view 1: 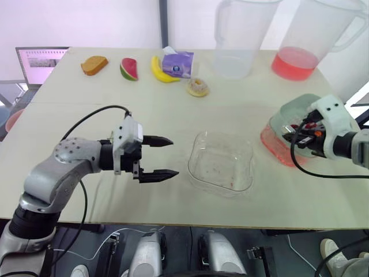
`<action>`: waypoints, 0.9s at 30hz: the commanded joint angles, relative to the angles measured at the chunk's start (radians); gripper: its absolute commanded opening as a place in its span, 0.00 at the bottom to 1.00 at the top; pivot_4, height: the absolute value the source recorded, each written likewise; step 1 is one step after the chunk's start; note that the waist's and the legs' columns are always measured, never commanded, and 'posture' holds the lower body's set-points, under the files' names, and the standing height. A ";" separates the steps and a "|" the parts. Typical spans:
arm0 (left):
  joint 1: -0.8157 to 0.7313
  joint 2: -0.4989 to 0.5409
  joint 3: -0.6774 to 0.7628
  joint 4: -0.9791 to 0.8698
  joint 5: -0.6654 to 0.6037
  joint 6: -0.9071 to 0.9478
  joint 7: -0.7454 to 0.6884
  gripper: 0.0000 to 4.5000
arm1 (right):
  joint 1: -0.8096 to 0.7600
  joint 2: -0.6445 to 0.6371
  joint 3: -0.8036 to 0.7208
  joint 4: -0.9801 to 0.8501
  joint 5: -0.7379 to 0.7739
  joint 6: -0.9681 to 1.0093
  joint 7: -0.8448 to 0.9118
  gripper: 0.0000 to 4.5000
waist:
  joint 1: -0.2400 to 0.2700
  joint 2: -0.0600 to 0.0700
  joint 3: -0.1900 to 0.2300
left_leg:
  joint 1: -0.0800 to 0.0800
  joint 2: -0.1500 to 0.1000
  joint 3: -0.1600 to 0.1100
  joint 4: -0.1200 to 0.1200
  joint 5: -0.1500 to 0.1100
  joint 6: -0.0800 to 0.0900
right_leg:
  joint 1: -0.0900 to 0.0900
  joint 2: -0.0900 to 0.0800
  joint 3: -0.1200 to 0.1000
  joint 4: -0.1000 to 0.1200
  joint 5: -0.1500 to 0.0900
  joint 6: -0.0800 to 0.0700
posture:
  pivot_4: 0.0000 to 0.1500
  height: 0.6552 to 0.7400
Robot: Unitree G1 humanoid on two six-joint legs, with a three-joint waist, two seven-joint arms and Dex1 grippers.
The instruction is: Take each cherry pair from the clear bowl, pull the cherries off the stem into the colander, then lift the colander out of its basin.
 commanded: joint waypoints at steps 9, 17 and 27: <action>-0.018 -0.002 0.006 -0.025 -0.016 0.005 0.000 1.00 | 0.011 -0.031 -0.028 -0.001 -0.033 -0.035 -0.005 0.05 | 0.000 0.000 0.000 | 0.000 0.000 0.000 0.000 0.000 0.000 | 0.000 0.000 0.000 0.000 0.000 0.000 | 1.00 1.00; -0.019 0.000 0.007 -0.028 -0.015 0.014 0.000 1.00 | 0.020 -0.024 -0.016 0.016 -0.045 -0.059 -0.012 0.05 | 0.000 0.000 0.000 | 0.000 0.000 0.000 0.000 0.000 0.000 | 0.000 0.000 0.000 0.000 0.000 0.000 | 1.00 1.00; -0.023 0.001 0.008 -0.031 -0.015 0.024 0.003 1.00 | 0.018 -0.018 -0.016 0.018 -0.043 -0.061 -0.012 0.05 | 0.000 0.000 0.000 | 0.000 0.000 0.000 0.000 0.000 0.000 | 0.000 0.000 0.000 0.000 0.000 0.000 | 1.00 1.00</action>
